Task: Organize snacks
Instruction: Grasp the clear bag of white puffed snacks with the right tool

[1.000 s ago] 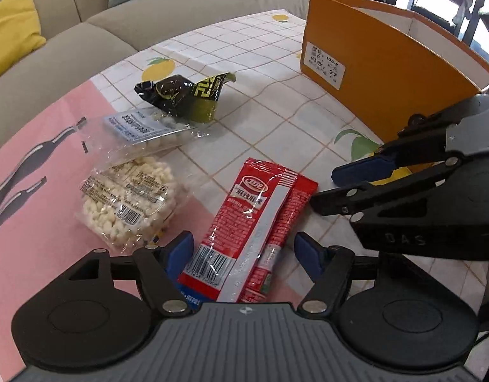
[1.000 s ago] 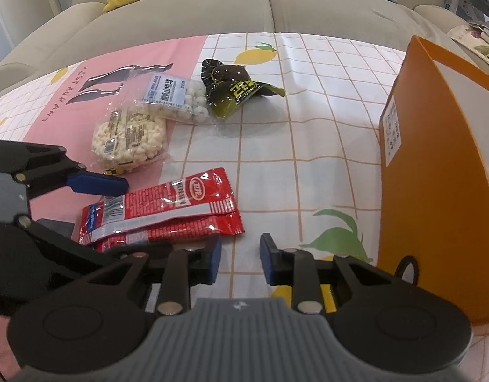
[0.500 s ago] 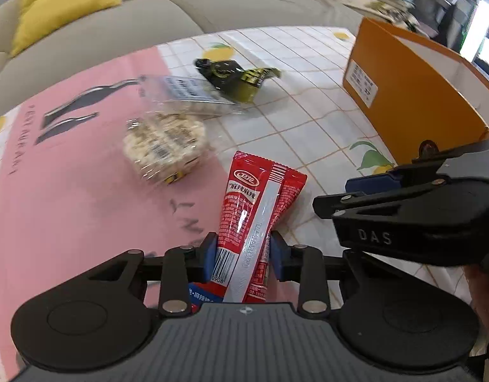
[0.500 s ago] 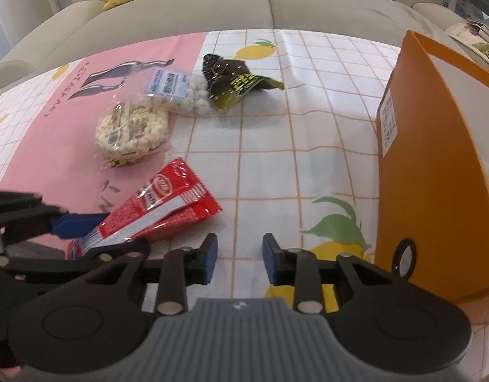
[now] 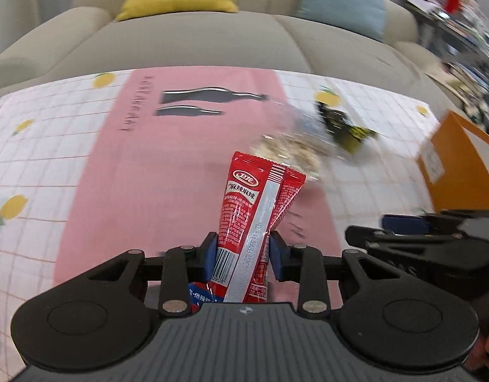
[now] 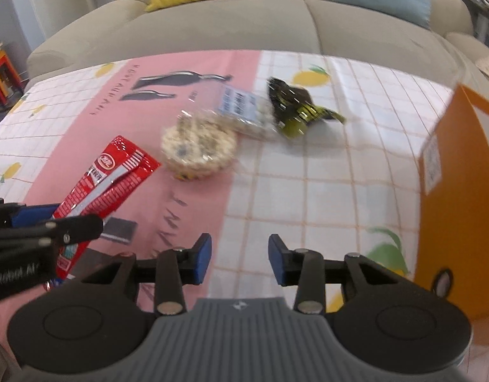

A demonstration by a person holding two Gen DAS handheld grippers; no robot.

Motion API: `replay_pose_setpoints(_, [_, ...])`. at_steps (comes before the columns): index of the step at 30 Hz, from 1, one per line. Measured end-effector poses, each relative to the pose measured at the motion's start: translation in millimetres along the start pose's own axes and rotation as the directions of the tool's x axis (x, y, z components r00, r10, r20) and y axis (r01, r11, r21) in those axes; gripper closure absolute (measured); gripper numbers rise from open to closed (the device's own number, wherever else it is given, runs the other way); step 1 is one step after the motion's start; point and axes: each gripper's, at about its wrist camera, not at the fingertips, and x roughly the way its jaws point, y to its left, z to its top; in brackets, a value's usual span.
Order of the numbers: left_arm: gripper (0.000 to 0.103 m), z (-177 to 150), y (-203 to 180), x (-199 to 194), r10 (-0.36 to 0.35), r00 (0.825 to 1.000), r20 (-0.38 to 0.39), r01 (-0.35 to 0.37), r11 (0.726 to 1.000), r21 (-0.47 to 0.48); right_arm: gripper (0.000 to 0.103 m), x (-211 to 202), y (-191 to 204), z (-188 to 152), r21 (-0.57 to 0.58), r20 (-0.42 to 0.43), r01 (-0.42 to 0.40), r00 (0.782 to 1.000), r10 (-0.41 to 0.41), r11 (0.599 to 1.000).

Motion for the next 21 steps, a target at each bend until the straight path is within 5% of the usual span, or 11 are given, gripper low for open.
replay_pose_setpoints(10, [0.066,18.7,35.9,27.0,0.087,0.995,-0.039,-0.091,0.989,-0.119,0.014,27.7,27.8,40.4,-0.061,0.088,0.006,0.996,0.000,0.998])
replay_pose_setpoints(21, [0.065,23.1,40.7,43.3,0.074,0.995,-0.069,-0.084,0.984,-0.156,0.009,75.7,28.3,70.9,-0.034,0.028,0.013,1.000,-0.012,0.999])
